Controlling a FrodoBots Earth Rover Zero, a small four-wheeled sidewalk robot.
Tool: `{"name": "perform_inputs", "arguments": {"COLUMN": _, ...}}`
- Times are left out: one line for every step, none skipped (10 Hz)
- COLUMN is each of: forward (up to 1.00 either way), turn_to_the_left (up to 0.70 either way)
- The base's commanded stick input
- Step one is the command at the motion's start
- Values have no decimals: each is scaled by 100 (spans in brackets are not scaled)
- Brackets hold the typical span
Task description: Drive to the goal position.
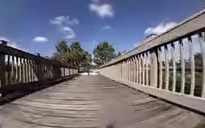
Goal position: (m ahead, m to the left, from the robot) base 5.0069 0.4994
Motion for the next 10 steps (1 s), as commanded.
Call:
{"name": "perform_inputs", "arguments": {"forward": 85, "turn_to_the_left": 0}}
{"name": "perform_inputs", "arguments": {"forward": 85, "turn_to_the_left": 0}}
{"name": "perform_inputs", "arguments": {"forward": 85, "turn_to_the_left": 0}}
{"name": "perform_inputs", "arguments": {"forward": 85, "turn_to_the_left": 0}}
{"name": "perform_inputs", "arguments": {"forward": 85, "turn_to_the_left": 0}}
{"name": "perform_inputs", "arguments": {"forward": 85, "turn_to_the_left": 0}}
{"name": "perform_inputs", "arguments": {"forward": 85, "turn_to_the_left": 0}}
{"name": "perform_inputs", "arguments": {"forward": 85, "turn_to_the_left": 0}}
{"name": "perform_inputs", "arguments": {"forward": 85, "turn_to_the_left": 0}}
{"name": "perform_inputs", "arguments": {"forward": 85, "turn_to_the_left": 0}}
